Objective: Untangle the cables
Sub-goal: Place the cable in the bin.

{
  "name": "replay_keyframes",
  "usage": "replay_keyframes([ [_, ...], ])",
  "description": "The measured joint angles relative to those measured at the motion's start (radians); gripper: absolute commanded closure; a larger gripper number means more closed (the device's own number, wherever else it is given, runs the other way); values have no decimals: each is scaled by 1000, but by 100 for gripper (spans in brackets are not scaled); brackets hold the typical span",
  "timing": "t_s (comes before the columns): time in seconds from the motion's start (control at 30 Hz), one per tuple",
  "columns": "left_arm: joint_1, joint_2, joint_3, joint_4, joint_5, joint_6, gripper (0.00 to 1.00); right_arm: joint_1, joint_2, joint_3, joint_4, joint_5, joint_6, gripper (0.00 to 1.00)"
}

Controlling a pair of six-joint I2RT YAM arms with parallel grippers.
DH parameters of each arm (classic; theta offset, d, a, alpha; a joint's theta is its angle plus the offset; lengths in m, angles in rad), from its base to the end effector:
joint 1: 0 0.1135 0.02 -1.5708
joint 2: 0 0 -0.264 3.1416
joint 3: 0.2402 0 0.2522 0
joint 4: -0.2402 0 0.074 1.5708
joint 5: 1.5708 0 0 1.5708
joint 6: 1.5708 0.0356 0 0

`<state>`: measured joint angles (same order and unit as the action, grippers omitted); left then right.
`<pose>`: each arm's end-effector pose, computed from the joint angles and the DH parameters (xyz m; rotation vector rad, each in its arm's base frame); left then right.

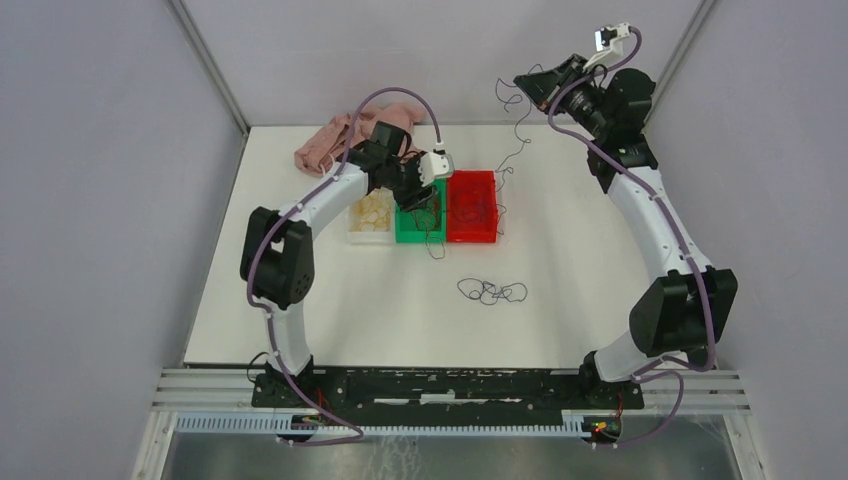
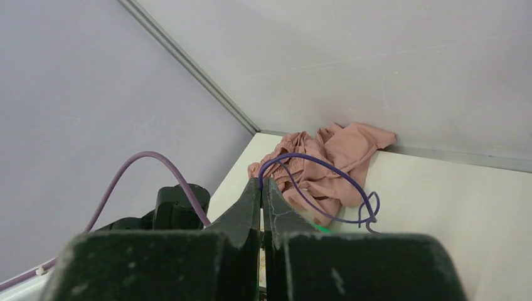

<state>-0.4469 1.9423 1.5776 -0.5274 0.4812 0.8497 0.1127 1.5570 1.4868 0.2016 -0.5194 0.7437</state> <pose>0.3828 -0.2017 0.2460 1.5873 1.7570 -0.4005 0.3646 0.0590 0.4339 0.0328 1.5487 1.0606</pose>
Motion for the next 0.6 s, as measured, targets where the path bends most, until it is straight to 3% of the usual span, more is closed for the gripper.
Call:
replay_keyframes([
  [0.1,3,0,49,-87,35,13,25,-2,-5,13,-12,0,-13,100],
  [0.37,-23,0,69,-345,126,246,23,-2,-12,15,-87,0,-48,100],
  [0.6,-123,-23,-134,-304,87,494,23,-2,-12,76,-172,0,-74,100],
])
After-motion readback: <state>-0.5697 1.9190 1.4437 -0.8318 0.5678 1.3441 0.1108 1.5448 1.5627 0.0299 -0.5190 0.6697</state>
